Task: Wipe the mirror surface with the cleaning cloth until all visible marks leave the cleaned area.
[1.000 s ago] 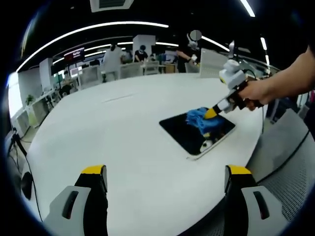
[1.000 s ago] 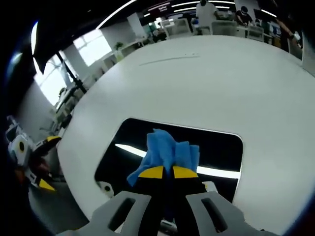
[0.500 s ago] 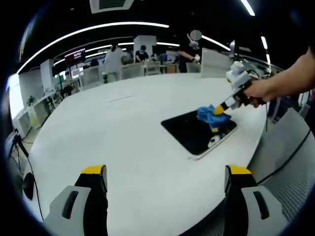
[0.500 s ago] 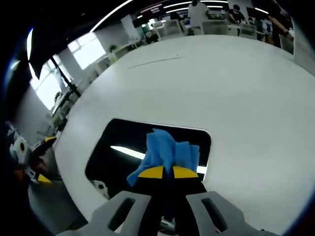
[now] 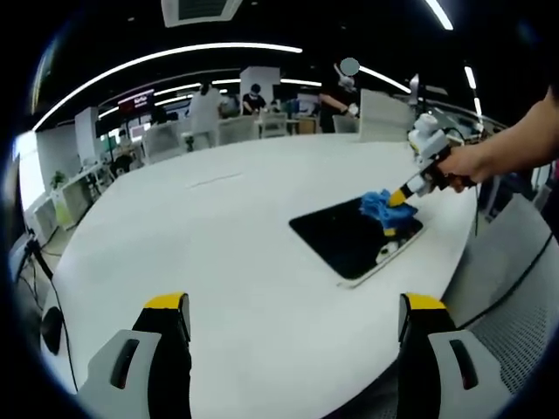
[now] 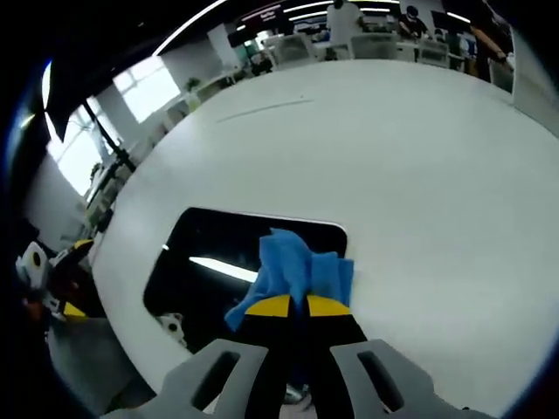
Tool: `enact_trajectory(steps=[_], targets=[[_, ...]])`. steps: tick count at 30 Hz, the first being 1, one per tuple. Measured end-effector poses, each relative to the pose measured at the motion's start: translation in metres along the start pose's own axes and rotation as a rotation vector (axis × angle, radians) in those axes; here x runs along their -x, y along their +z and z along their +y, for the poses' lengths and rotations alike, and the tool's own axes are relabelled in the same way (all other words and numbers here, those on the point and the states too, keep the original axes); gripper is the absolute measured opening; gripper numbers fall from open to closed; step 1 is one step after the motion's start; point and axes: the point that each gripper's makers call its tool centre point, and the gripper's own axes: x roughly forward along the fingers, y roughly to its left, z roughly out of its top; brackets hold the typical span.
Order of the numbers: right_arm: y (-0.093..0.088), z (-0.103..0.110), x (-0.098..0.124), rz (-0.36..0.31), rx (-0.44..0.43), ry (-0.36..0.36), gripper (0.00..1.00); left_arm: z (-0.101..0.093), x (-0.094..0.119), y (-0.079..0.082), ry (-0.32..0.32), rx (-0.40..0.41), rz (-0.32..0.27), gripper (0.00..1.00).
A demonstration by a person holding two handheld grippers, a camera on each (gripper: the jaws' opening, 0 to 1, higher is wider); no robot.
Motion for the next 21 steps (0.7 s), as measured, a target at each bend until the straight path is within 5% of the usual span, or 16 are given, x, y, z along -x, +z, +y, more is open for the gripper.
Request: enact_trajectory(steps=[21], targets=[[-0.002,-0.012,0.004,0.025,0.008,-0.034,0.00,-0.001,0.001,0.002,-0.003,0.021,-0.010,0.99]])
